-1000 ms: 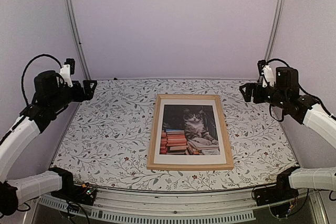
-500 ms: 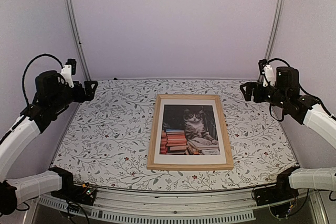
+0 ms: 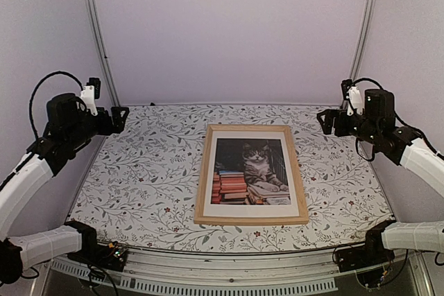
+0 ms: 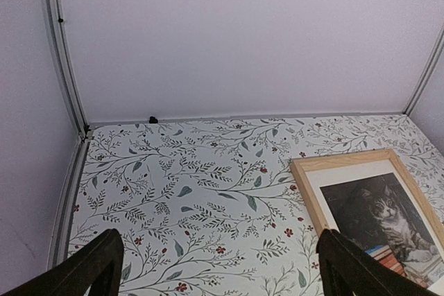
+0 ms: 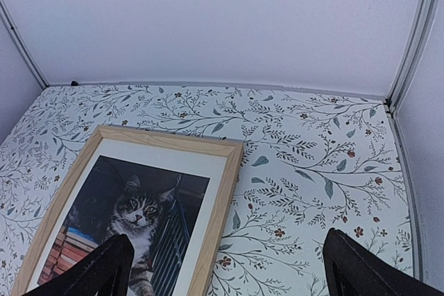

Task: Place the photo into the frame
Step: Reset both arms

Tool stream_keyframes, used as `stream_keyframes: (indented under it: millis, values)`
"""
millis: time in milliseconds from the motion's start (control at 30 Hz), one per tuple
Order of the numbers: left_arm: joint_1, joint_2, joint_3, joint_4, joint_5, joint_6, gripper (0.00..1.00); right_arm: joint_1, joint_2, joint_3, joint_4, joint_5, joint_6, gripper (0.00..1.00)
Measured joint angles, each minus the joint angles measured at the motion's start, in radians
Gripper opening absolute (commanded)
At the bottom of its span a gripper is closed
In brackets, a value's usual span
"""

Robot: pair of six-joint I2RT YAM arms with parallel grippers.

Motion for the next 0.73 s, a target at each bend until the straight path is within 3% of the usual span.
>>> stream_keyframes:
  millis: [733]
  values:
    - [0.0, 0.003, 0.0, 0.0, 0.001, -0.011, 1.0, 0.0, 0.0, -0.002, 0.001, 0.0, 0.0, 0.99]
